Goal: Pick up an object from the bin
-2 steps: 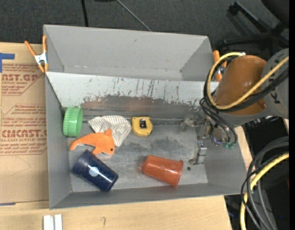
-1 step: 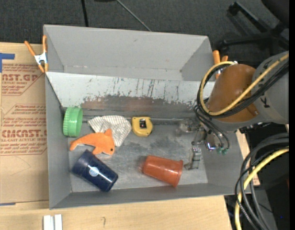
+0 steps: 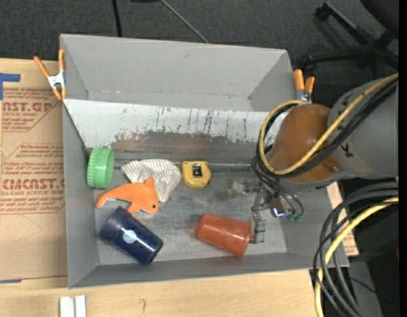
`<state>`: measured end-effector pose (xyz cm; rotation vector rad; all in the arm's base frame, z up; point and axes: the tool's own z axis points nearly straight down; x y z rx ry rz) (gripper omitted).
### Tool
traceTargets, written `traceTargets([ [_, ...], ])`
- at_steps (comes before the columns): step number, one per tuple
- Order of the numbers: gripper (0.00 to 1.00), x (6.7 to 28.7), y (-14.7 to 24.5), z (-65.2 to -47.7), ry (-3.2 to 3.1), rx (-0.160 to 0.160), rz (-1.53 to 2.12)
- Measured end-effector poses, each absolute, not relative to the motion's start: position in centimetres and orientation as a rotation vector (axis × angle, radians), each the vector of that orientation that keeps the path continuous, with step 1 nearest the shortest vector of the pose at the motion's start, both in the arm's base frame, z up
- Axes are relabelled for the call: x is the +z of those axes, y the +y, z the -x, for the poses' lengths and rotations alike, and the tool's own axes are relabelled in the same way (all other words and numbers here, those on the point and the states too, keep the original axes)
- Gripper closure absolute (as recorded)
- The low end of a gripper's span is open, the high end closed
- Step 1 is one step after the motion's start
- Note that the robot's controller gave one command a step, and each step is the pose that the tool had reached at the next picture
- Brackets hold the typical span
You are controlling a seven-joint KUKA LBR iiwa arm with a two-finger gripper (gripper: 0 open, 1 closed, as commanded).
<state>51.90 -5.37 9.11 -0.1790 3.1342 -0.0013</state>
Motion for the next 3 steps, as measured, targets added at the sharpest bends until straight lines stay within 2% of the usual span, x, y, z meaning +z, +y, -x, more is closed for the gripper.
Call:
traceTargets([
  [1,1.00,7.6,-3.9,-51.3,3.128,-0.009,0.190],
  [2,1.00,7.6,-3.8,-51.2,3.128,-0.009,0.176],
  [3,1.00,22.1,-4.2,-50.2,3.135,-0.001,0.176],
])
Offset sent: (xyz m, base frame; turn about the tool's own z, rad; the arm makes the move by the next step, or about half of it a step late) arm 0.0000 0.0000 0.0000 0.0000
